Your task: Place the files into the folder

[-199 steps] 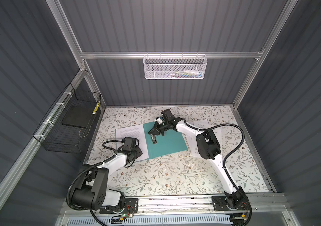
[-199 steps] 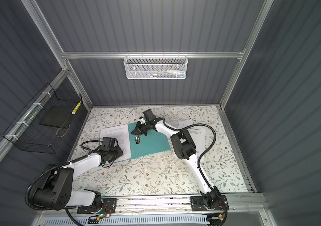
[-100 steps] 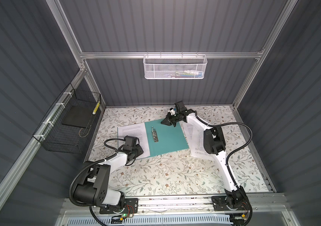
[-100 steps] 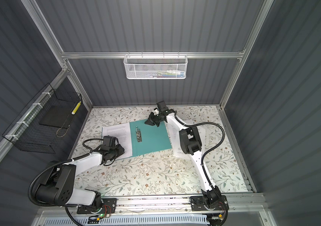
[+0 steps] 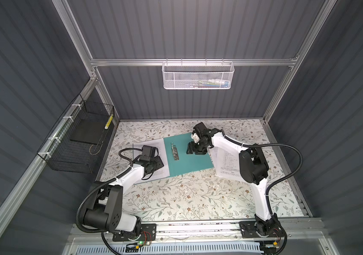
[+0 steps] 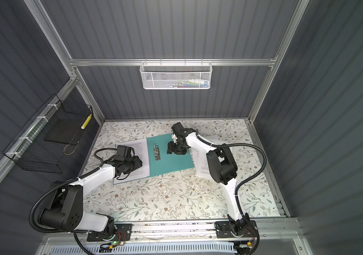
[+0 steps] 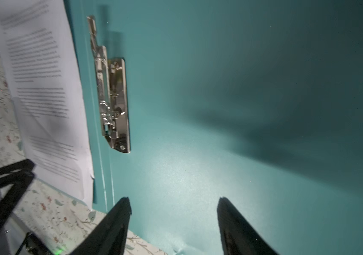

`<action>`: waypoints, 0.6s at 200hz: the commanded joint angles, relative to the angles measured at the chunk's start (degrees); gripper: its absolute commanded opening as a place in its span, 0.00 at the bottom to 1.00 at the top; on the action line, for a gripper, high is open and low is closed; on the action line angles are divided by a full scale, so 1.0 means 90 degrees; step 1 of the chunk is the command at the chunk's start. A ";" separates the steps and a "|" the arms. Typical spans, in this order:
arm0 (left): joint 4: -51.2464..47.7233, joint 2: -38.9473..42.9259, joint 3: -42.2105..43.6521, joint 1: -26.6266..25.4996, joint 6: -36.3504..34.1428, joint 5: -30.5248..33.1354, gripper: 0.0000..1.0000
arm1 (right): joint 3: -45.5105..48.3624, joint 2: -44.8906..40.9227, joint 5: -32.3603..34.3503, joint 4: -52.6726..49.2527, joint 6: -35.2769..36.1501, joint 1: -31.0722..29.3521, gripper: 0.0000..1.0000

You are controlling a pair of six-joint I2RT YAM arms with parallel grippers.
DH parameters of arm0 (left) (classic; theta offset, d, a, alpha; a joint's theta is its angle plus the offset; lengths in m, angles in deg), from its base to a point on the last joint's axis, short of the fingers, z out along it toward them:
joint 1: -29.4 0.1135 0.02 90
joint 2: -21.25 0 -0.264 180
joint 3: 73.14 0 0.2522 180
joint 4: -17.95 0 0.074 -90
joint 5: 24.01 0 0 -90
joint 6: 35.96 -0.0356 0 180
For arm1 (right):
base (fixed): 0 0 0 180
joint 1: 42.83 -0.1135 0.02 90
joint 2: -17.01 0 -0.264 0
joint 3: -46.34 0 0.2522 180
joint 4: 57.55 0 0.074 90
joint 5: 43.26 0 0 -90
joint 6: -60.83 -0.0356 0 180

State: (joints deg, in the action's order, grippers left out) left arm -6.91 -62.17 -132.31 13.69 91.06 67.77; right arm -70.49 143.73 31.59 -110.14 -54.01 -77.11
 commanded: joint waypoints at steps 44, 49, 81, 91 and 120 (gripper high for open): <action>0.0497 -0.1906 -0.1927 -0.0051 -0.0431 0.0116 0.61 | 0.0975 -0.0307 0.0824 0.0162 0.0392 -0.0226 0.62; 0.0530 -0.2072 -0.2101 -0.0059 -0.0427 0.0075 0.61 | 0.1057 -0.0333 0.0809 0.0195 0.0380 -0.0224 0.61; 0.0576 -0.3022 -0.3115 -0.0173 -0.0429 -0.0134 0.61 | 0.1624 -0.0599 0.0664 0.0421 0.0271 -0.0263 0.59; 0.0519 -0.3297 -0.3379 -0.0212 -0.0454 -0.0194 0.61 | 0.1777 -0.0691 0.0651 0.0461 0.0238 -0.0291 0.59; 0.0417 -0.3852 -0.3871 -0.0272 -0.0577 -0.0169 0.64 | 0.2158 -0.0920 0.0552 0.0526 0.0101 -0.0404 0.57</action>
State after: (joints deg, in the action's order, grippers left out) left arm -1.77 -93.73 -163.72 11.77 87.89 66.99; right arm -53.83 137.04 37.64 -105.20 -51.69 -79.67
